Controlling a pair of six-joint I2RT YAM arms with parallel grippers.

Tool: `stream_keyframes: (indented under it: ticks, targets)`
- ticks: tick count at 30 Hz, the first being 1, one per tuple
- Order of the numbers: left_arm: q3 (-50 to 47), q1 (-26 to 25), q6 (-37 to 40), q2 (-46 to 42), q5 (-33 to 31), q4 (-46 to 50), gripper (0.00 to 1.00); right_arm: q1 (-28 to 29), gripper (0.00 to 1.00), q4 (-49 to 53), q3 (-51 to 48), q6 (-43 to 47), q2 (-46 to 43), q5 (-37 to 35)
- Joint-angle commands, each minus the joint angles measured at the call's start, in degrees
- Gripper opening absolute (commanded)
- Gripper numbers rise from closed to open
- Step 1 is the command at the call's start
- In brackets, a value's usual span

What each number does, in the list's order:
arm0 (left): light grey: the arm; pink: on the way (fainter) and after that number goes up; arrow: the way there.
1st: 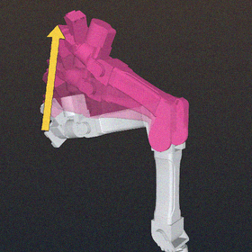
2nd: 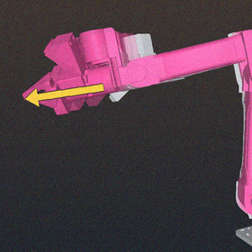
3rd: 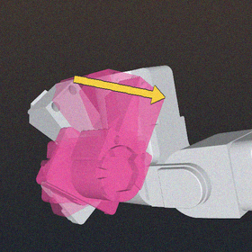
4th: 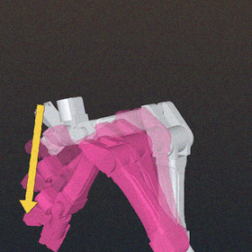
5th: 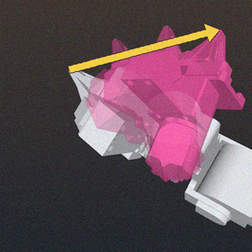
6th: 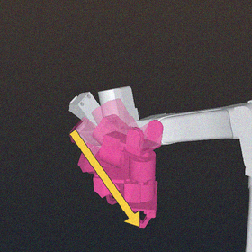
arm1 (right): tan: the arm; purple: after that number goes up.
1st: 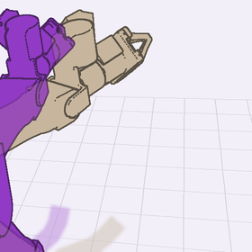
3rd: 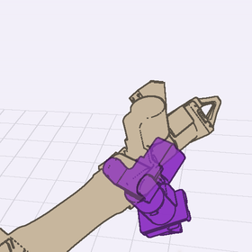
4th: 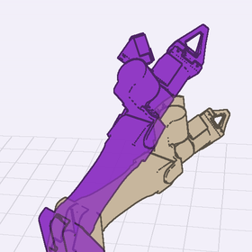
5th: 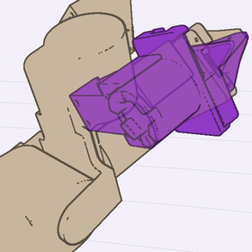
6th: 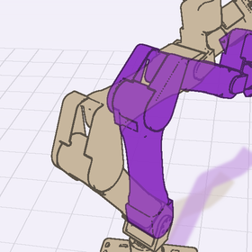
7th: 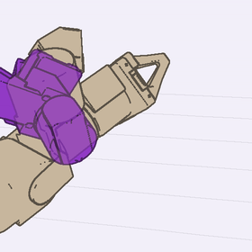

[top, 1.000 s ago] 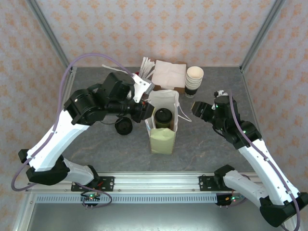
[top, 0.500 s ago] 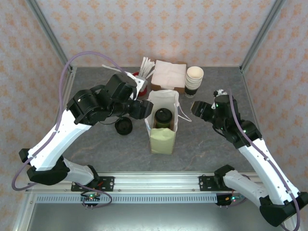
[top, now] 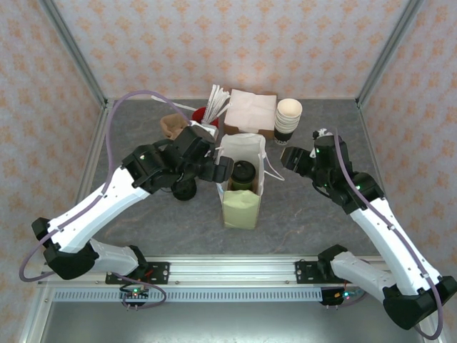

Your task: Pack the takeout coffee

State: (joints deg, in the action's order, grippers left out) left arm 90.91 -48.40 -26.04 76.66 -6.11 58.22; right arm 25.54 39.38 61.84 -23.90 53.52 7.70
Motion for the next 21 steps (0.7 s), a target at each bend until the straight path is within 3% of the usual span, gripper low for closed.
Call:
stream_keyframes:
  ticks: [1, 9, 12, 15, 19, 21]
  targets:
    - [-3.1, -0.5, -6.8, -0.1, -5.6, -4.3, 1.00, -0.4, 0.71, -1.9, 1.6, 0.3, -0.2, 0.6]
    - [-8.3, -0.6, -9.9, -0.1, -4.7, -9.0, 0.93, -0.4, 0.71, -2.3, 1.8, 0.0, -0.8, 0.6]
    - [-7.5, -0.6, -10.1, 1.8, -3.8, -8.0, 0.86, -0.4, 0.71, -2.4, 1.8, 0.2, -0.7, 0.8]
    - [-7.8, -0.6, -10.6, 2.3, -2.9, -8.8, 0.71, -0.4, 0.71, -2.4, 2.0, 0.2, -0.5, 1.2]
    - [-7.5, -0.6, -10.9, 2.6, -4.7, -8.7, 0.42, -0.4, 0.71, -2.4, 2.0, 0.3, -0.2, 1.3]
    - [-7.3, -0.6, -11.0, 2.8, -5.1, -8.6, 0.36, -0.3, 0.71, -2.3, 2.0, 0.3, -0.1, 1.5]
